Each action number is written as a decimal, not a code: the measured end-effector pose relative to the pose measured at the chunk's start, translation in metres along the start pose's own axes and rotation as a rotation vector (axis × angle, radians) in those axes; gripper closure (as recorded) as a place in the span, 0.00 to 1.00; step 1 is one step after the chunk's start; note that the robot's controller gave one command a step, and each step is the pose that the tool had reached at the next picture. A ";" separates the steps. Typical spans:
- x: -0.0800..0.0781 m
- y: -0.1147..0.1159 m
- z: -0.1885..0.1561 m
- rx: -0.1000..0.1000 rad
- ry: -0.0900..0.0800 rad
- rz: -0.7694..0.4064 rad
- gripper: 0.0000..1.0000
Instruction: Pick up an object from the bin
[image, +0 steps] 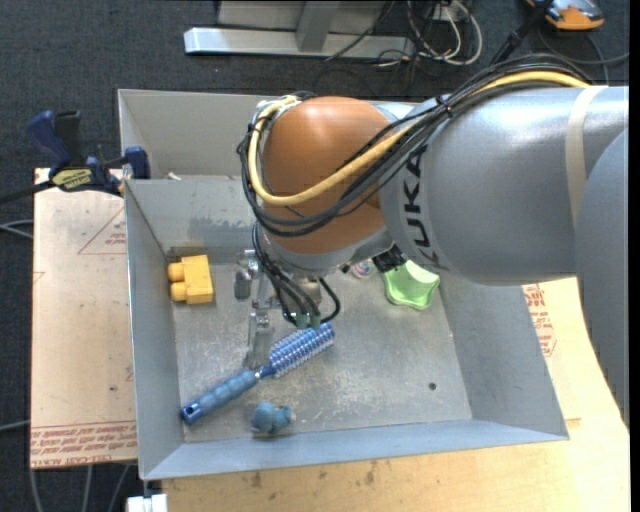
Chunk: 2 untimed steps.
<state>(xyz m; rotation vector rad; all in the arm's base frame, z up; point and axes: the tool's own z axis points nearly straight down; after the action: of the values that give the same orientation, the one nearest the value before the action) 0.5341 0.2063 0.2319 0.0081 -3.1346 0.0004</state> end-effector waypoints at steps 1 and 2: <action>-0.013 -0.077 0.164 0.001 -0.004 -0.581 0.00; -0.011 -0.093 0.131 0.002 -0.010 -0.703 0.00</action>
Offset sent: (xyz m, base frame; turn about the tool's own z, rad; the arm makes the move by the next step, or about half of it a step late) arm 0.0127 -0.0762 -0.1619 -0.5849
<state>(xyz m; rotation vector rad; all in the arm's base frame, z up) 0.5446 0.1134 0.1007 1.0904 -2.9501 -0.0002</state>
